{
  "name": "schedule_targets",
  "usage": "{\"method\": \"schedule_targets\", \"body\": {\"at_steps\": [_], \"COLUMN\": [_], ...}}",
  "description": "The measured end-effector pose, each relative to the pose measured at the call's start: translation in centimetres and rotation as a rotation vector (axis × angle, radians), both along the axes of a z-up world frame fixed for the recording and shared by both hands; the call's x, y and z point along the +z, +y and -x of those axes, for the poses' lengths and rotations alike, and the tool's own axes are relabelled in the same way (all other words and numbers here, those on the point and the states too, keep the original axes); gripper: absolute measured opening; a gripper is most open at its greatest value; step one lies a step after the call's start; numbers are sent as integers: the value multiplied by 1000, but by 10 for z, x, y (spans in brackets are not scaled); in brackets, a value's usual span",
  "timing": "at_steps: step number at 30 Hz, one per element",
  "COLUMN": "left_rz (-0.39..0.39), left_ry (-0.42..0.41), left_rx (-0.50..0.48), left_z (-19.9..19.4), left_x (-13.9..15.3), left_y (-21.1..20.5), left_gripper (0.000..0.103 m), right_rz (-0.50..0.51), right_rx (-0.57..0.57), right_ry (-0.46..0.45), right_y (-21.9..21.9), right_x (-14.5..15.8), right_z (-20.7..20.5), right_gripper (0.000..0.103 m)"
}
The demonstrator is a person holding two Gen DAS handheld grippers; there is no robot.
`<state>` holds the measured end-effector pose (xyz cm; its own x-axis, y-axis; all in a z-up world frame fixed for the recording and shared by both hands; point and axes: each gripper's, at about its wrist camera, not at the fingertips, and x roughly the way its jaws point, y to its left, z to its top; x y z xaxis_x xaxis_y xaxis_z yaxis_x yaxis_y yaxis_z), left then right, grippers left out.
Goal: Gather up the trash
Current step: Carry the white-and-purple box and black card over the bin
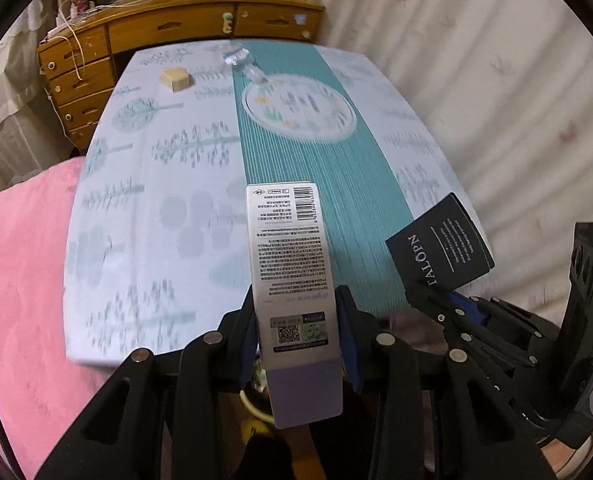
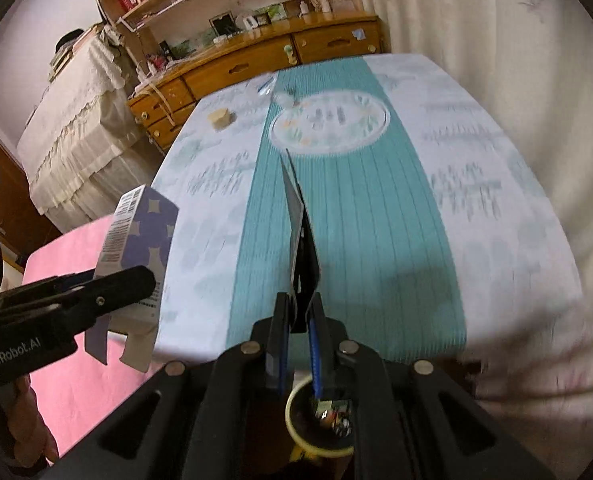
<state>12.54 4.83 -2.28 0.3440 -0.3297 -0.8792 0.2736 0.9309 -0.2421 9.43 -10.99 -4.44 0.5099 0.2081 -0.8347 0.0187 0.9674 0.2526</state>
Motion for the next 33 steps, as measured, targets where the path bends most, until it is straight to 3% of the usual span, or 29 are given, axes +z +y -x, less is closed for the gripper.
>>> {"method": "schedule_targets", "body": {"at_steps": [7, 16, 26, 33], "left_rz": [-14, -47, -68, -68], "left_ry": [25, 100, 164, 231], "left_rx": [-42, -22, 37, 71], "left_z": [59, 107, 143, 146], "left_x": [-8, -59, -152, -252], "left_y": [5, -10, -27, -33], "left_gripper": [34, 34, 34, 34], "right_rz": [29, 2, -16, -39], "right_rx": [23, 31, 57, 41], "right_ry": [91, 192, 268, 335], "right_y": [17, 14, -3, -14], "right_x": [-13, -66, -157, -263], "right_z": [61, 106, 133, 126], "right_gripper": [9, 9, 9, 9]}}
